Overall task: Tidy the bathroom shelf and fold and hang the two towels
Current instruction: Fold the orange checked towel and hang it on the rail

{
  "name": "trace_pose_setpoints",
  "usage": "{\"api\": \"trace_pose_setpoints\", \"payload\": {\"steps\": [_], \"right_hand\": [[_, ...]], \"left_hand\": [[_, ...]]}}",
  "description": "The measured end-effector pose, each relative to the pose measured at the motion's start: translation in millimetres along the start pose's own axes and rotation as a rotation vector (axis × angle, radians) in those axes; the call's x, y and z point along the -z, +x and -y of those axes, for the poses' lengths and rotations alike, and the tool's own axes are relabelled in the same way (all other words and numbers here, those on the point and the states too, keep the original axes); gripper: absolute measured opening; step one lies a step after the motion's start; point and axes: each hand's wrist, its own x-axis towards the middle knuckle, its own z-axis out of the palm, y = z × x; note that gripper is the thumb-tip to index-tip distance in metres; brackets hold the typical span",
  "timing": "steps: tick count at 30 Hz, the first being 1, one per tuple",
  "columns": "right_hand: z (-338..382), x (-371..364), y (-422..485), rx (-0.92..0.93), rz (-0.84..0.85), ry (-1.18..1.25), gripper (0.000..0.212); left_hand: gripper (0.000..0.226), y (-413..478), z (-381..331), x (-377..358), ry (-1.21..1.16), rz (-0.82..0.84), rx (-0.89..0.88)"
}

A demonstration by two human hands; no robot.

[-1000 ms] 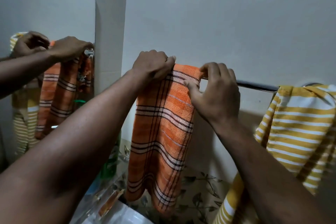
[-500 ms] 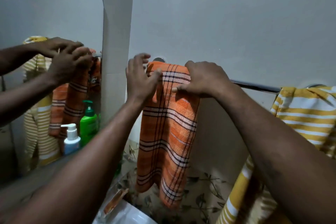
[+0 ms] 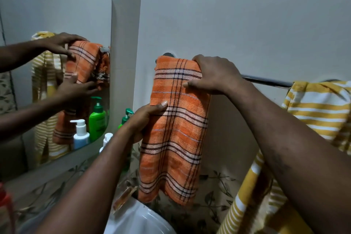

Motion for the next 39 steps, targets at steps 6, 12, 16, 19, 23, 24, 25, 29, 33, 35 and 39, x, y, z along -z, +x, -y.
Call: {"api": "trace_pose_setpoints", "payload": {"steps": [6,12,16,19,23,24,25,29,33,35,39], "right_hand": [[1,5,7,-0.045,0.064,0.003,0.082],[0,3,3,-0.047,0.057,0.013,0.080],[-2,0,2,-0.043,0.054,0.005,0.077],[-2,0,4,-0.044,0.044,-0.001,0.077],[-2,0,4,-0.044,0.039,-0.013,0.077],[-2,0,4,-0.047,0.037,-0.017,0.075],[-2,0,4,-0.051,0.036,-0.022,0.073],[-3,3,8,-0.079,0.089,-0.007,0.061],[-5,12,16,-0.061,0.191,0.021,0.054],[-5,14,18,-0.066,0.228,0.032,0.065],[-3,14,19,-0.120,0.252,0.060,0.081]], "left_hand": [[0.054,-10,-9,8,-0.127,0.107,0.044],[0.053,-11,4,5,-0.232,0.003,0.077],[0.064,-14,17,4,0.079,0.061,0.125],[0.067,-15,15,0,0.028,0.056,0.125],[0.053,-13,13,-1,0.115,-0.079,0.017],[0.046,-13,13,-1,0.126,-0.142,-0.016],[0.039,-11,12,0,0.141,-0.205,-0.048],[0.031,-9,9,-2,0.061,-0.347,-0.181],[0.043,-14,-13,-9,-0.217,-0.155,-0.238],[0.036,-16,-25,-10,-0.170,-0.042,-0.230],[0.041,-7,-35,-1,0.033,-0.082,-0.165]]}}
